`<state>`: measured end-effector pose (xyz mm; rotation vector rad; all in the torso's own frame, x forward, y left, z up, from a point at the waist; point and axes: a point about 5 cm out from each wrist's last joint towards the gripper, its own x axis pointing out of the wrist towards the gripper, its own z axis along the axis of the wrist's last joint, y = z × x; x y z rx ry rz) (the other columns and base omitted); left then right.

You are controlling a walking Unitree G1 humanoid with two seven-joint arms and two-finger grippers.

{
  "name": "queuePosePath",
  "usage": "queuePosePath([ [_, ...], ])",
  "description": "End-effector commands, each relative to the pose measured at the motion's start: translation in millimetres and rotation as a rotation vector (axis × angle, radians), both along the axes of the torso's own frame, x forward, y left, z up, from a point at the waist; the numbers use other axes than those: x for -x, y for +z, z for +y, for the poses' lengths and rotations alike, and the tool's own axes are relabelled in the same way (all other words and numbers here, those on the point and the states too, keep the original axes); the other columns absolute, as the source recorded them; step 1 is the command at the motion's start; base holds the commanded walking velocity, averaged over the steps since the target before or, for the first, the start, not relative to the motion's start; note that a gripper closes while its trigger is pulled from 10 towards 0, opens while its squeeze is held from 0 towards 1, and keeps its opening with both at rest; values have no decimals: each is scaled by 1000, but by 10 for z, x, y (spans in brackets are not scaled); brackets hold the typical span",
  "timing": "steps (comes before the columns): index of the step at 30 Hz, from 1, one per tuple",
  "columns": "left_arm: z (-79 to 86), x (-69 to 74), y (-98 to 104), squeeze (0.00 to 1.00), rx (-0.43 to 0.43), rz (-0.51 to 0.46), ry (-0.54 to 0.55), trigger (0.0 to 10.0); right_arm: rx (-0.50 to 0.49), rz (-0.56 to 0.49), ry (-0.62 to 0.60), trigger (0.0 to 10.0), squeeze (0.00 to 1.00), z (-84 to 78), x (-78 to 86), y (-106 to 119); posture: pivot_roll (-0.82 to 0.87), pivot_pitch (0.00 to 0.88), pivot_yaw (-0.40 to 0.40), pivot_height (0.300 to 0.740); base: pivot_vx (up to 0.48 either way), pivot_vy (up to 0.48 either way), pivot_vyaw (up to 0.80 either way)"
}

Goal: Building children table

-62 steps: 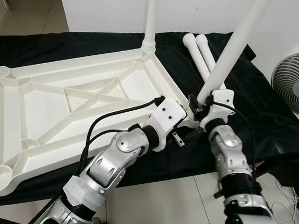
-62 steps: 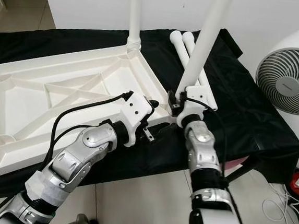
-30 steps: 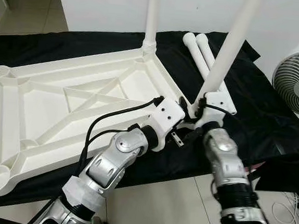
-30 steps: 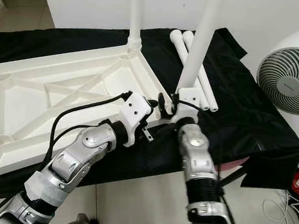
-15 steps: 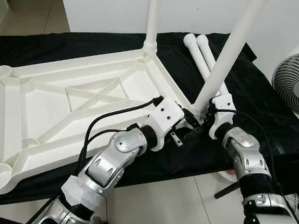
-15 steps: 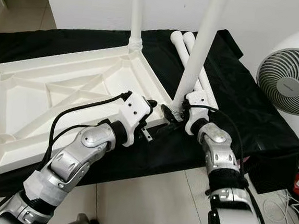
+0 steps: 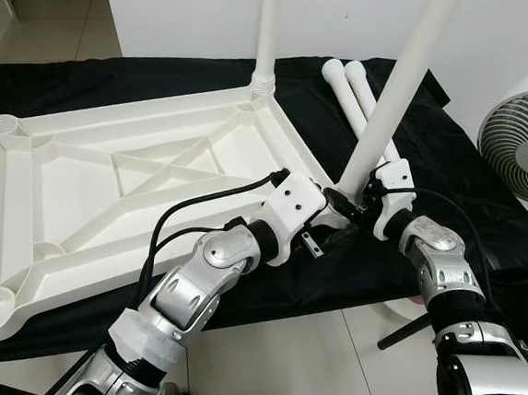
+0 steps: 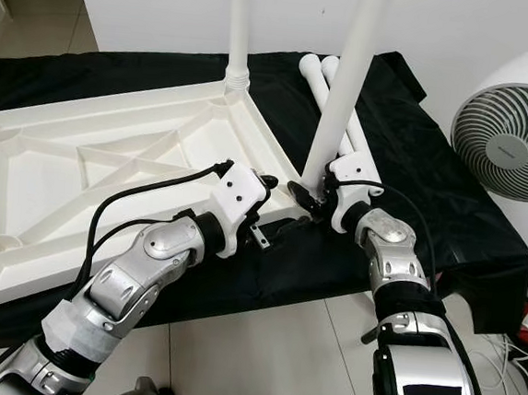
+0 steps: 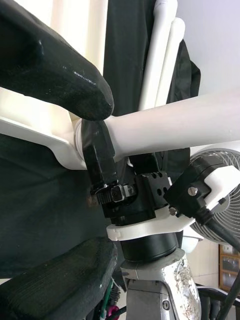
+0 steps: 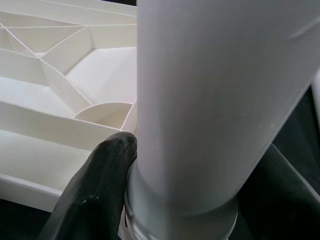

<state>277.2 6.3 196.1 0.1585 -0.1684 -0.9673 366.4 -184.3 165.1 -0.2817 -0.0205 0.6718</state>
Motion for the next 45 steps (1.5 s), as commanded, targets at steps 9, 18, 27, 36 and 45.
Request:
queuePosePath([
  [9, -42, 40, -10, 0, -21, 5, -48, 10000, -11, 42, -5, 10000, 0, 12, 46, -129, -83, 90, 24, 740, 0, 0, 0],
  [18, -36, 65, -35, 0, -21, 17, -50, 10000, -126, 72, -206, 10000, 0, 250, 86, -228, -86, 103, 25, 740, 0, 0, 0],
  [27, -31, 83, -66, 0, -32, 28, -63, 10000, -303, -11, -559, 10000, 0, 596, 246, -92, -92, 106, 26, 740, 0, 0, 0],
  [36, 0, 81, -91, 0, -37, 36, -52, 10000, -340, -20, -593, 10000, 792, 731, 398, -4, -90, 110, 21, 740, 0, 0, 0],
  [45, 45, 54, -109, 0, -49, 35, -38, 10000, -330, -47, -575, 10000, 1000, 573, 364, 65, -91, 95, 13, 740, 0, 0, 0],
])
